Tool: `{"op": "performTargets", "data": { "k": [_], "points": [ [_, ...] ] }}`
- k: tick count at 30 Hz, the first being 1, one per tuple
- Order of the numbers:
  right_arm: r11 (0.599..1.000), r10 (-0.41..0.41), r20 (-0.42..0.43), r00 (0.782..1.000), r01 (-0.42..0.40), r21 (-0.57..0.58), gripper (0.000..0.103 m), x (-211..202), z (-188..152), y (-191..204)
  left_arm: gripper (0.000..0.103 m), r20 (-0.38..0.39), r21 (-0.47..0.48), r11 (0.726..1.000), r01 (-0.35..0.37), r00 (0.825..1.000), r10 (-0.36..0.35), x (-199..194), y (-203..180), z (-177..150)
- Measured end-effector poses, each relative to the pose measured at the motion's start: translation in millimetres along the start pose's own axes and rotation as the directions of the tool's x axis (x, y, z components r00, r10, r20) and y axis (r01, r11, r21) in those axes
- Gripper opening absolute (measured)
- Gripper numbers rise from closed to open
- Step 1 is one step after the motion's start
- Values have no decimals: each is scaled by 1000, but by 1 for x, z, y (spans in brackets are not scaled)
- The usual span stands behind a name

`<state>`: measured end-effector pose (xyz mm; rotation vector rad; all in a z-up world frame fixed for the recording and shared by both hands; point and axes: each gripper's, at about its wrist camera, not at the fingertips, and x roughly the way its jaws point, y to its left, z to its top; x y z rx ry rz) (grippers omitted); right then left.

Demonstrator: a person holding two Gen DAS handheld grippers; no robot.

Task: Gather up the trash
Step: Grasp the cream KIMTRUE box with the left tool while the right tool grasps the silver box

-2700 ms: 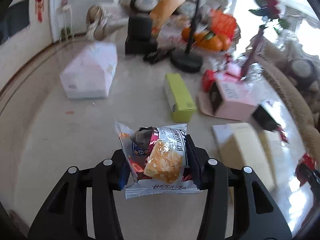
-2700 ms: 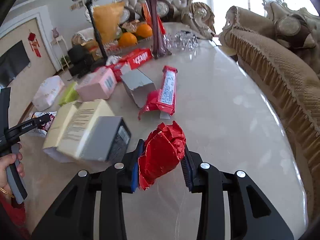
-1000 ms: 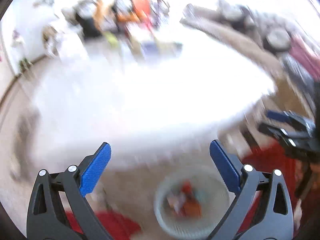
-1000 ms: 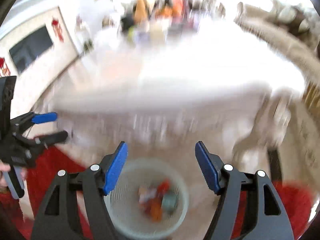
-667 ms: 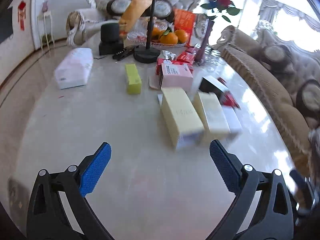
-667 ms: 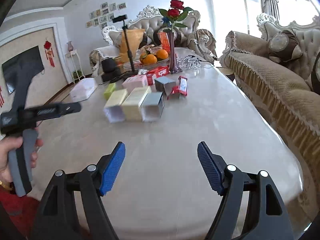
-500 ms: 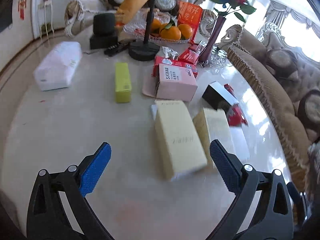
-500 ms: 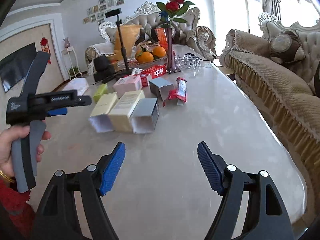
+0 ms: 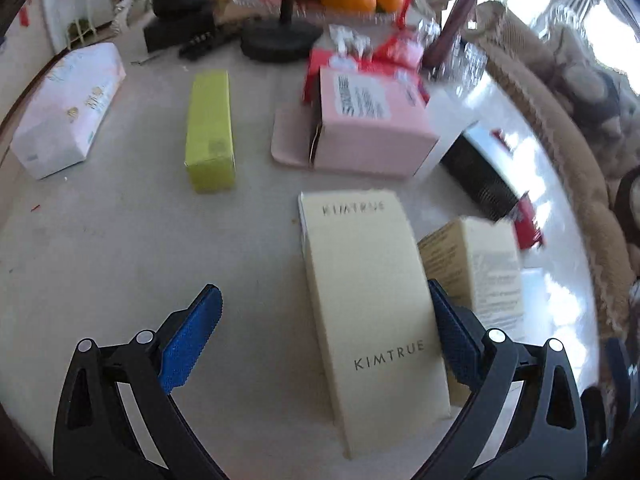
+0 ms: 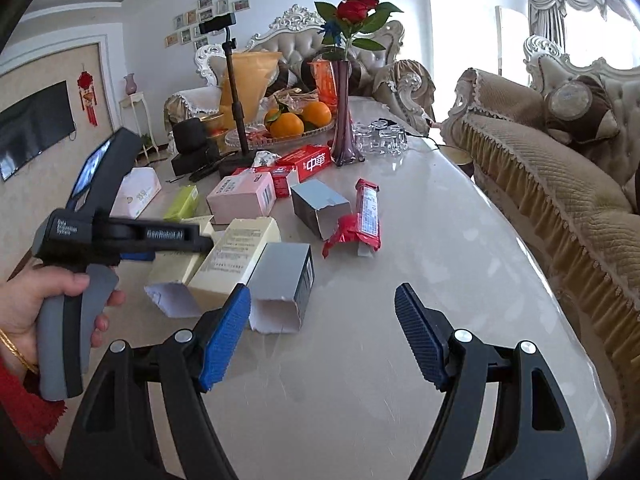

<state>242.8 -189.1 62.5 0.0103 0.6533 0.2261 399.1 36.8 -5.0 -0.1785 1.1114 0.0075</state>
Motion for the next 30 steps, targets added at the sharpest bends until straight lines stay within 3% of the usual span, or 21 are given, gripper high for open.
{"op": "performTargets", "data": {
  "k": [5, 8, 10, 18, 25, 30],
  "points": [
    [998, -44, -51, 998, 42, -41, 71, 16, 5, 0, 96, 31, 118, 978, -171, 985, 169, -3, 9, 0],
    [1000, 16, -100, 995, -17, -7, 71, 30, 8, -3, 96, 25, 148, 964, -222, 975, 221, -2, 21, -3],
    [997, 66, -122, 990, -62, 38, 71, 41, 14, -4, 96, 20, 146, 967, -210, 978, 209, 0, 28, -6],
    [992, 108, -214, 971, -91, 89, 71, 75, 22, 9, 96, 25, 161, 972, -168, 986, 167, 0, 35, -7],
    [998, 55, -245, 968, -53, 12, 71, 88, 17, 32, 96, 38, 173, 972, -162, 987, 158, 2, 38, -4],
    [1000, 2, -280, 960, -11, -28, 68, 98, 10, 27, 96, 61, 186, 967, -173, 985, 164, 2, 36, -4]
  ]
}}
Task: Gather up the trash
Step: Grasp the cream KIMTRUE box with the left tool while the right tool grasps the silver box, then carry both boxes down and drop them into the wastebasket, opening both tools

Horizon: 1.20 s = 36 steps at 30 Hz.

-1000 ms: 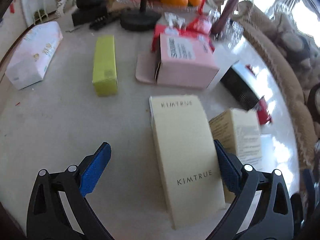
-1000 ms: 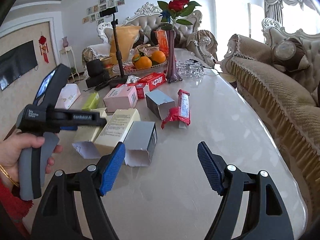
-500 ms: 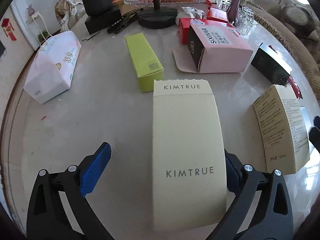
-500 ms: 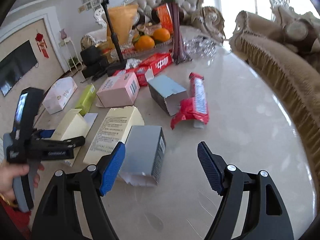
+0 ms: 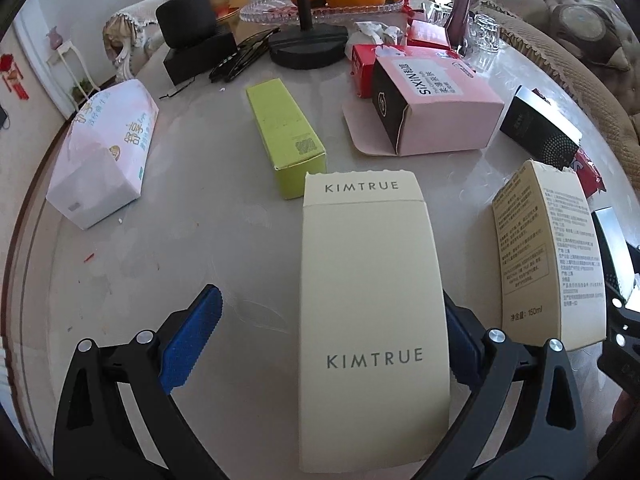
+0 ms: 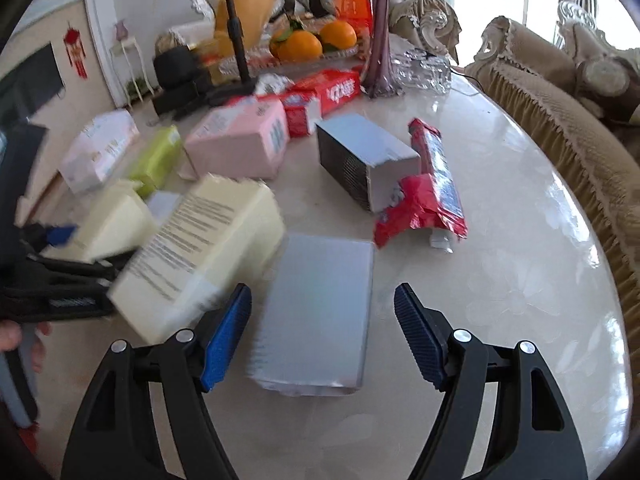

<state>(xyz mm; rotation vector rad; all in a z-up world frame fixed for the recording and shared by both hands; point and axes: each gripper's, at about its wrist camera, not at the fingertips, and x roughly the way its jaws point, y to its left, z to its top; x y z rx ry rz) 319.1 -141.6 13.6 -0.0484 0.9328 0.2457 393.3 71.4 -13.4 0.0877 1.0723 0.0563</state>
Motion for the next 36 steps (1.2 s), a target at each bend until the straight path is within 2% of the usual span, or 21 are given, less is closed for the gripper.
{"op": "performTargets", "data": {
  "k": [1, 2, 3, 4, 5, 6, 7, 9, 12, 18, 22, 24, 26, 29, 32, 34, 36],
  "points": [
    [1000, 4, 7, 1000, -4, -1, 65, -1, 0, -1, 95, 2, -1, 1000, 1, 1000, -1, 0, 0, 0],
    [1000, 4, 2, 1000, -4, -6, 49, -1, 1, -2, 87, 11, -3, 1000, 12, 1000, -12, -1, 0, -1],
    [1000, -1, 3, 1000, 1, -8, 39, -2, 1, -4, 78, 19, -5, 1000, 30, 999, -30, -3, 0, -1],
    [1000, 15, -3, 1000, -15, 6, 39, -2, 1, -7, 58, 29, -7, 997, 71, 997, -71, -6, 0, -2],
    [1000, 15, -3, 1000, -15, 6, 38, -2, 1, -7, 48, 41, 2, 998, 60, 997, -60, -9, -2, -2],
    [999, 33, -4, 999, -33, 17, 38, -3, 0, -9, 48, 42, 16, 999, 30, 999, -30, -10, -5, -3],
    [999, 46, -4, 999, -46, 27, 38, -4, -1, -10, 48, 45, 23, 999, 29, 999, -30, -10, -6, -3],
    [996, 67, 2, 998, -67, 53, 38, -8, -5, -15, 48, 41, 9, 997, 72, 997, -72, -12, -4, -7],
    [995, 79, 26, 997, -80, 63, 38, -21, -13, -17, 48, 87, -25, 994, 108, 991, -106, -30, 3, -15],
    [986, 153, 130, 980, -159, 40, 38, -78, -28, -14, 48, 227, 20, 987, 160, 961, -160, -105, 10, -49],
    [978, 210, 188, 960, -209, -22, 38, -125, -57, -4, 48, 282, 127, 977, 170, 938, -200, -160, 2, -110],
    [970, 242, 204, 949, -234, -63, 39, -152, -86, 2, 48, 294, 176, 968, 178, 929, -225, -183, -5, -152],
    [964, 265, 207, 942, -251, -92, 39, -172, -115, 9, 48, 281, 206, 953, 222, 920, -275, -202, -11, -202],
    [954, 291, 168, 942, -273, -122, 39, -196, -166, 20, 48, 215, 228, 927, 297, 913, -346, -216, -24, -272],
    [943, 323, 86, 943, -312, -118, 39, -206, -223, 32, 48, 146, 240, 919, 312, 924, -352, -212, -39, -328],
    [945, 309, 20, 951, -305, -120, 39, -202, -257, 42, 48, 72, 222, 920, 323, 936, -345, -195, -51, -363],
    [944, 310, -82, 947, -317, -90, 39, -184, -295, 51, 48, -34, 159, 916, 367, 930, -367, -162, -60, -391]
  ]
}}
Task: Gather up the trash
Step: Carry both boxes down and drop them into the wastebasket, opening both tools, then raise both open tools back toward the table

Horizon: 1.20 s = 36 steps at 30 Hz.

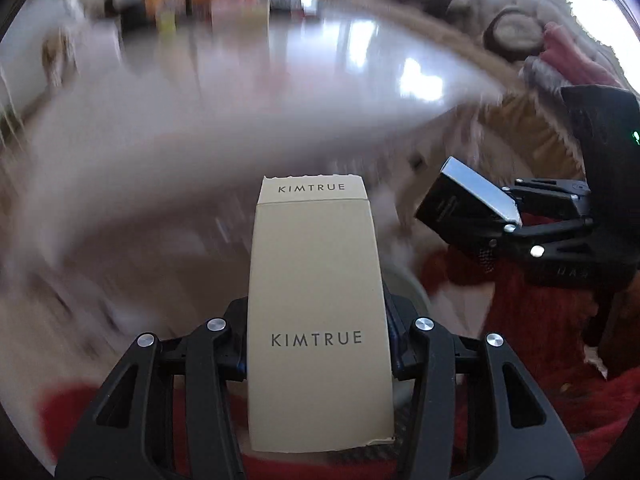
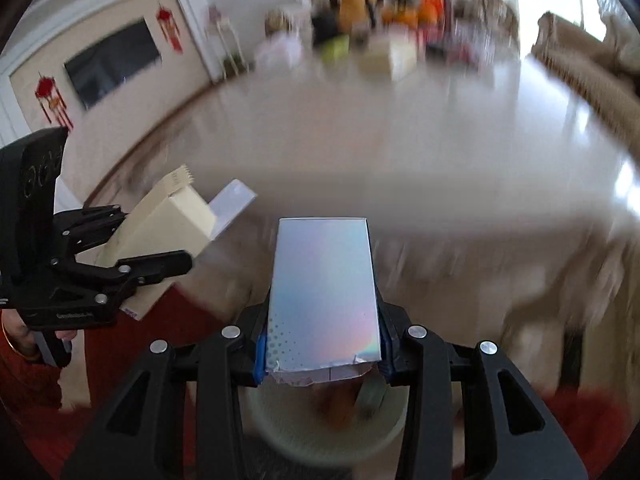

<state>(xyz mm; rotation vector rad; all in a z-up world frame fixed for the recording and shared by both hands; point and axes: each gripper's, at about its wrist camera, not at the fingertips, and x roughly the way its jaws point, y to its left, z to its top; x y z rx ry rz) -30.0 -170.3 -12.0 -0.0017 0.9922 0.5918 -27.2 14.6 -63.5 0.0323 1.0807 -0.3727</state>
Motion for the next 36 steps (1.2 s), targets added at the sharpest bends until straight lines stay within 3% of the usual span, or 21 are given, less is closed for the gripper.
{"op": "performTargets", "data": {
  "k": [4, 6, 10, 12, 14, 16, 18, 21, 26, 29, 30, 32, 33, 36],
  "points": [
    [997, -69, -145, 987, 75, 36, 39, 50, -43, -5, 48, -128, -66, 997, -40, 991, 31, 58, 1, -29],
    [994, -81, -202, 976, 95, 62, 39, 71, -60, -11, 48, -172, -92, 996, -12, 985, -4, 77, -2, -40],
    [991, -90, -262, 961, 113, 76, 38, 89, -77, -14, 49, -235, -45, 999, -8, 972, -3, 99, -16, -47],
    [990, -99, -271, 958, 122, 71, 38, 95, -76, -16, 57, -270, -29, 1000, -12, 963, 4, 109, -20, -49],
    [990, -105, -281, 954, 127, 62, 39, 96, -83, -15, 84, -279, -31, 999, -36, 960, 26, 116, -18, -54],
    [992, -91, -312, 946, 115, 59, 40, 103, -87, -15, 90, -286, -42, 998, -48, 958, 34, 119, -14, -61],
    [988, -119, -341, 932, 145, 51, 55, 107, -94, -15, 92, -289, -64, 997, -43, 957, 23, 121, -10, -63],
    [982, -151, -337, 929, 181, 60, 57, 100, -97, -21, 92, -269, -100, 994, -38, 963, 10, 116, 0, -66],
    [982, -111, -270, 957, 148, 121, 58, 80, -92, -25, 92, -130, -50, 996, -70, 989, 63, 63, 4, -48],
    [987, -48, -161, 986, 71, 144, 58, 46, -78, -22, 92, 2, -35, 999, 3, 1000, -3, -3, 6, -19],
    [989, -32, -119, 992, 49, 138, 58, 32, -71, -20, 92, 85, -20, 1000, 20, 996, -18, -33, 10, -3],
    [994, -33, -20, 999, 35, 105, 58, 2, -51, -20, 92, 199, 4, 1000, -21, 980, 20, -67, 13, 27],
    [995, -49, 30, 998, 47, 83, 58, -12, -38, -22, 92, 267, 7, 998, -68, 962, 64, -84, 19, 52],
    [997, -69, 183, 981, 64, 33, 58, -42, 6, -30, 92, 377, -20, 985, -173, 911, 167, -90, 32, 119]
  ]
}}
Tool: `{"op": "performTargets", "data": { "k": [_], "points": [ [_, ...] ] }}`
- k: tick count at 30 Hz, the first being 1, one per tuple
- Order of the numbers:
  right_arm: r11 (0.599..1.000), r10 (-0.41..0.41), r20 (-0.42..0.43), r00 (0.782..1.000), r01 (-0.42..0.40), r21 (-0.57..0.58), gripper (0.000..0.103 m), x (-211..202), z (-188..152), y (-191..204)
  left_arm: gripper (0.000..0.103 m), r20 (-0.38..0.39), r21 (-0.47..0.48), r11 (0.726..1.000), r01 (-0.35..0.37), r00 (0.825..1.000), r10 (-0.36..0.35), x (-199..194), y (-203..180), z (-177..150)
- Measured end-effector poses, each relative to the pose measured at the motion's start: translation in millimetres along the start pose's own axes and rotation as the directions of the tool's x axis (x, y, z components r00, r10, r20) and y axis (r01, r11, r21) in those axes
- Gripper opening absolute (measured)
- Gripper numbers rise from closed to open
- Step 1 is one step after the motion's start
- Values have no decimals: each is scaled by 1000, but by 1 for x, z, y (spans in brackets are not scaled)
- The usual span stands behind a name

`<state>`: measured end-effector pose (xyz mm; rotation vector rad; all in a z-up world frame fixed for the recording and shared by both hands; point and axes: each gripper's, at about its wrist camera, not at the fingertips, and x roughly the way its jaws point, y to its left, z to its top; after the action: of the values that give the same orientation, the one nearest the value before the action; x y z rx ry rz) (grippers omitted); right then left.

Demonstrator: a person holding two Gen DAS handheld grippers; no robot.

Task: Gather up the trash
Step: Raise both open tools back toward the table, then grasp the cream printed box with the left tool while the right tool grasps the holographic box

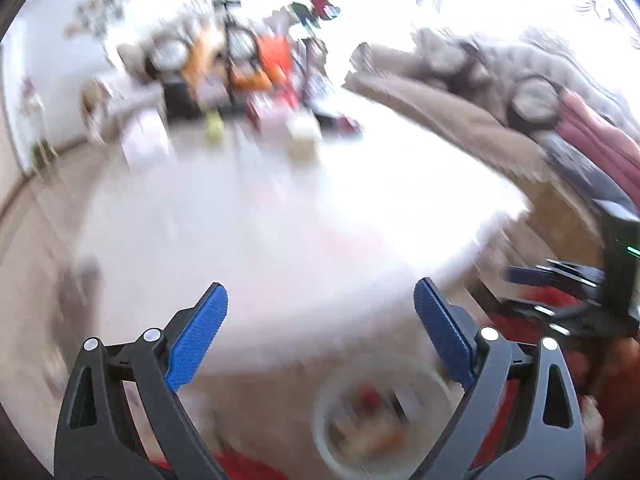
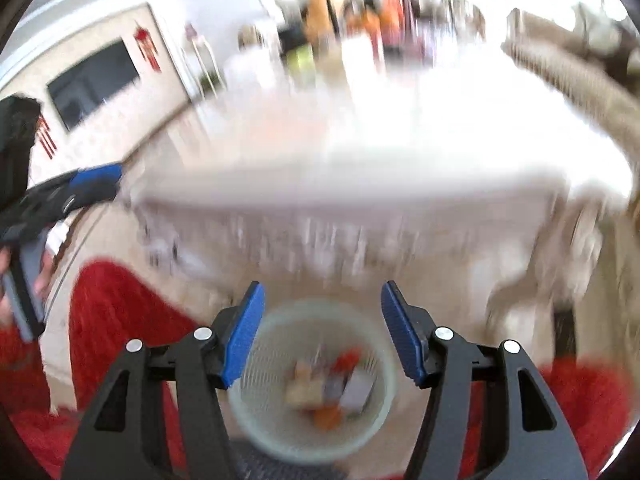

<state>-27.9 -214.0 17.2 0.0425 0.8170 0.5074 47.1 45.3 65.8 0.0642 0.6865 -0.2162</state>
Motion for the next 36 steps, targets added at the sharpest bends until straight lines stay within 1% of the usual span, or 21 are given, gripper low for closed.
{"op": "performTargets", "data": {
  "k": [1, 2, 3, 5, 6, 7, 9, 10, 12, 15, 16, 20, 23, 24, 26, 28, 30, 31, 33, 34, 36],
  "points": [
    [1000, -7, 37, 999, 7, -7, 67, -2, 12, -5, 92, 20, -8, 1000, -24, 1000, 24, 14, 2, 18],
    [999, -35, 92, 995, 37, -20, 79, -4, 32, -10, 92, 35, -16, 999, -33, 999, 34, 31, 2, 34],
    [997, -65, 137, 988, 71, -36, 82, -3, 47, -14, 92, 43, -24, 999, -29, 999, 30, 49, 2, 49],
    [982, -156, 209, 965, 174, -71, 82, 10, 83, -26, 92, 9, -24, 1000, 8, 1000, -8, 101, 0, 81],
    [976, -188, 217, 958, 206, -66, 82, 20, 103, -35, 92, -6, -22, 1000, 13, 1000, -13, 118, -3, 90],
    [976, -195, 217, 956, 212, -57, 82, 26, 114, -43, 92, -29, -12, 1000, 17, 999, -17, 145, -3, 104],
    [979, -188, 216, 958, 200, -34, 82, 47, 152, -64, 92, -65, -14, 1000, 4, 998, -5, 180, 0, 121],
    [979, -188, 217, 958, 200, -35, 82, 54, 164, -71, 92, -79, -21, 1000, 4, 997, -5, 193, 3, 127],
    [974, -198, 223, 955, 218, -69, 82, 73, 200, -85, 92, -114, -29, 999, -17, 993, 13, 219, 6, 142],
    [961, -218, 216, 952, 247, -120, 82, 106, 238, -96, 92, -162, -29, 999, -46, 986, 40, 255, 9, 157],
    [960, -219, 196, 956, 248, -134, 82, 124, 257, -104, 92, -169, -30, 998, -50, 985, 44, 262, 10, 159],
    [961, -214, 139, 967, 234, -147, 82, 169, 295, -117, 92, -205, -40, 997, -68, 977, 58, 288, 14, 165],
    [941, -227, 69, 971, 237, -243, 82, 212, 318, -112, 92, -246, -33, 998, -62, 968, 52, 304, 15, 166],
    [933, -238, 55, 970, 244, -265, 82, 221, 320, -110, 92, -258, -35, 997, -67, 964, 56, 308, 15, 165],
    [914, -265, 36, 964, 263, -311, 82, 243, 329, -108, 92, -254, -67, 994, -90, 965, 70, 311, 19, 166],
    [914, -246, 12, 969, 236, -330, 82, 259, 338, -105, 92, -256, -89, 993, -77, 965, 52, 314, 21, 166],
    [911, -245, -11, 969, 226, -345, 82, 272, 343, -103, 92, -272, -85, 994, -63, 962, 38, 318, 21, 165],
    [902, -260, -27, 965, 233, -364, 82, 279, 344, -102, 92, -274, -78, 995, -60, 961, 37, 319, 21, 164],
    [885, -285, -37, 958, 248, -394, 82, 292, 347, -102, 89, -268, -74, 995, -67, 962, 45, 320, 23, 165],
    [881, -288, -45, 957, 246, -405, 82, 297, 348, -104, 86, -267, -71, 995, -73, 962, 51, 320, 23, 165],
    [903, -256, -74, 964, 211, -374, 82, 304, 352, -110, 81, -265, -71, 995, -76, 963, 54, 321, 24, 168]
  ]
}}
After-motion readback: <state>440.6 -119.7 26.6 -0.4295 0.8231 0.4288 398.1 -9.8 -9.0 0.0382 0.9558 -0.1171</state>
